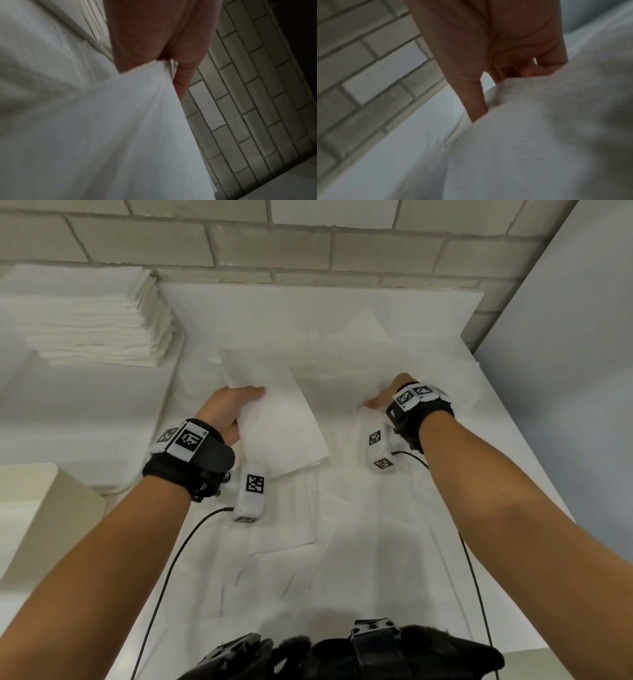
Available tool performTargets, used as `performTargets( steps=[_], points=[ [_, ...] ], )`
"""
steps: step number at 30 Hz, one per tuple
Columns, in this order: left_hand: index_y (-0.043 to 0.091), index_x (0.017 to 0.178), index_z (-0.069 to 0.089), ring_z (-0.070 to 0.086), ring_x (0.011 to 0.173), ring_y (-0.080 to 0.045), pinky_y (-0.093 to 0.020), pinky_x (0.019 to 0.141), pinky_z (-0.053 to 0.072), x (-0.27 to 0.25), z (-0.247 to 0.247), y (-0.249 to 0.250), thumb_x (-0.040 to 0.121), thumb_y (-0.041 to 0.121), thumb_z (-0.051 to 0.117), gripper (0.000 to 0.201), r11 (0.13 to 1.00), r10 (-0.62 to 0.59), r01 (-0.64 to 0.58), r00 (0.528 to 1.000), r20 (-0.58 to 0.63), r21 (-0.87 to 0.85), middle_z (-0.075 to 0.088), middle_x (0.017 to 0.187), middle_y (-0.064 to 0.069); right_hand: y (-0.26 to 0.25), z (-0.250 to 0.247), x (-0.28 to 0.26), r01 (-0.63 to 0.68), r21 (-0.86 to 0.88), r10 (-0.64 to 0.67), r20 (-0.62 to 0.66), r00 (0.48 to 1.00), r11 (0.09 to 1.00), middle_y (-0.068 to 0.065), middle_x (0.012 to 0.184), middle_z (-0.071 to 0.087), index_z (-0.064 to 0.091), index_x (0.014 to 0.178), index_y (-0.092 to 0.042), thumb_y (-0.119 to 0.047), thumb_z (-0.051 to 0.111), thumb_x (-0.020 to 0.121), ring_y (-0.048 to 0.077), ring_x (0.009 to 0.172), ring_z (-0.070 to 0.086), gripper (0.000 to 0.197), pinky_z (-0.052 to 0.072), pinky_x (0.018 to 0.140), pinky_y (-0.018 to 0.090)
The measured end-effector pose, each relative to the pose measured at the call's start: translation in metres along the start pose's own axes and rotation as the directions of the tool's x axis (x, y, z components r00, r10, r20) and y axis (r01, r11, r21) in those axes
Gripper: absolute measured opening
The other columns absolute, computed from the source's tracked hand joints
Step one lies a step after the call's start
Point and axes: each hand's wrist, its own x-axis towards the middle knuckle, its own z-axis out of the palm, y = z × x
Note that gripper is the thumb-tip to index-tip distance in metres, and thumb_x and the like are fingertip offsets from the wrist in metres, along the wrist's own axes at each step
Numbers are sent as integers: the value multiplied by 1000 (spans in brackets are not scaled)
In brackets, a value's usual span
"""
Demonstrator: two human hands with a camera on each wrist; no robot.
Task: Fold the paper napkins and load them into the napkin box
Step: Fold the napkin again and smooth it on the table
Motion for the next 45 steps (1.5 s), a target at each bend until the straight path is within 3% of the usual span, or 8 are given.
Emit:
performTargets(
  steps=[3, 7, 14, 19, 27, 33, 38, 45],
  points=[
    [0, 125, 54, 65, 93, -21, -30, 77, 55, 2, 7, 0, 93, 6, 51, 33, 1000, -24, 24, 999, 40, 4, 64, 112, -11, 4, -9, 6, -152, 281, 122, 124, 985, 947, 5, 123, 57, 50, 127, -9, -55, 70, 73, 31, 109, 57, 74, 45, 84, 32],
    [0, 125, 53, 65, 95, -22, -29, 77, 56, 5, 11, -1, 93, 7, 51, 33, 999, -33, 32, 998, 56, 9, 63, 117, -14, 8, -13, 12, -220, 615, 128, 191, 973, 757, 2, 97, 62, 59, 82, -14, -40, 69, 81, 18, 77, 60, 28, 49, 75, 34],
    [0, 126, 53, 65, 91, -20, -26, 72, 57, 6, 17, -3, 94, 7, 49, 33, 999, -42, 42, 995, 89, 4, 64, 108, -10, -13, -3, 9, -153, 367, 127, 94, 987, 918, 12, 104, 65, 60, 99, -7, -62, 69, 69, 31, 94, 62, 63, 47, 83, 33],
    [-1, 126, 53, 64, 91, -21, -26, 70, 57, 7, 15, -1, 94, 7, 49, 33, 999, -46, 45, 996, 78, 16, 63, 110, -12, -26, 3, 6, -4, 196, -6, 47, 999, 981, 11, 126, 59, 59, 120, -5, -24, 68, 85, 25, 115, 57, 40, 41, 75, 21],
    [7, 98, 62, 66, 75, -13, -21, 61, 54, 13, 6, 0, 93, 7, 51, 12, 1000, -16, 16, 1000, 24, -25, 68, 82, -1, -32, -23, 14, -69, 650, -34, 146, 989, 757, 5, 92, 57, 54, 72, -18, -19, 68, 83, 22, 82, 56, 18, 51, 81, 35],
    [9, 95, 60, 61, 84, -18, -26, 74, 52, 16, 8, 5, 95, 10, 48, 12, 1000, -8, 7, 1000, -27, -23, 64, 89, -5, -76, -52, -35, 140, 895, -547, 129, 827, 423, 8, 109, 65, 55, 119, -6, -2, 63, 84, 21, 96, 66, 36, 54, 86, 33],
    [7, 87, 59, 65, 70, -7, -18, 64, 51, 9, -10, 22, 97, 7, 42, 20, 995, 77, -73, 995, -58, 66, 68, 69, 4, -99, -83, -95, 645, 415, -763, 261, 591, 641, -4, 73, 61, 66, 96, -12, -5, 61, 86, 2, 59, 56, 14, 44, 56, 10],
    [7, 102, 61, 62, 84, -19, -26, 78, 51, -11, -10, 30, 97, 20, 46, 20, 987, 22, -38, 994, 105, 155, 66, 94, -7, -134, -67, -127, 746, -447, -581, 470, 665, 493, -4, 69, 47, 61, 87, -15, -14, 50, 87, 17, 68, 44, 11, 39, 60, 24]
  ],
)
